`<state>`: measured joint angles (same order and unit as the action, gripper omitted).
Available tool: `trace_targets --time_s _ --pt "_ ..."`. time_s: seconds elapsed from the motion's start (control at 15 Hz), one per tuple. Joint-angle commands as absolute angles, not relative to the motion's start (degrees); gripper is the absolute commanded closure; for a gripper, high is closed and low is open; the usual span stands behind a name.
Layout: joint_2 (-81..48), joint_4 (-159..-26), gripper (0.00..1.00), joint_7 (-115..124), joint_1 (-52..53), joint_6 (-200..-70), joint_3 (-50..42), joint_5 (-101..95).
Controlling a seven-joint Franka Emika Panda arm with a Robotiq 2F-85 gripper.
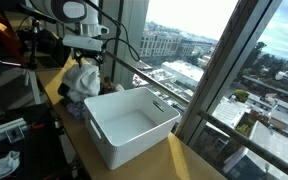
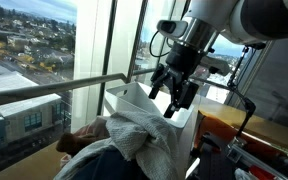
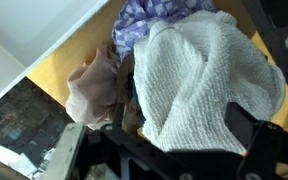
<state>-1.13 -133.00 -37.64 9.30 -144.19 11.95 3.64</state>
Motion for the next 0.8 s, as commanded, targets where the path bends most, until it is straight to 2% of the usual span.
trace_targets --time_s 0.0,0.73 --pt "-4.0 -133.0 0.0 -38.0 9.9 -148.0 11.9 3.6" --pt "-20.6 -124.3 0.0 -32.8 11.7 -150.5 17.0 2.8"
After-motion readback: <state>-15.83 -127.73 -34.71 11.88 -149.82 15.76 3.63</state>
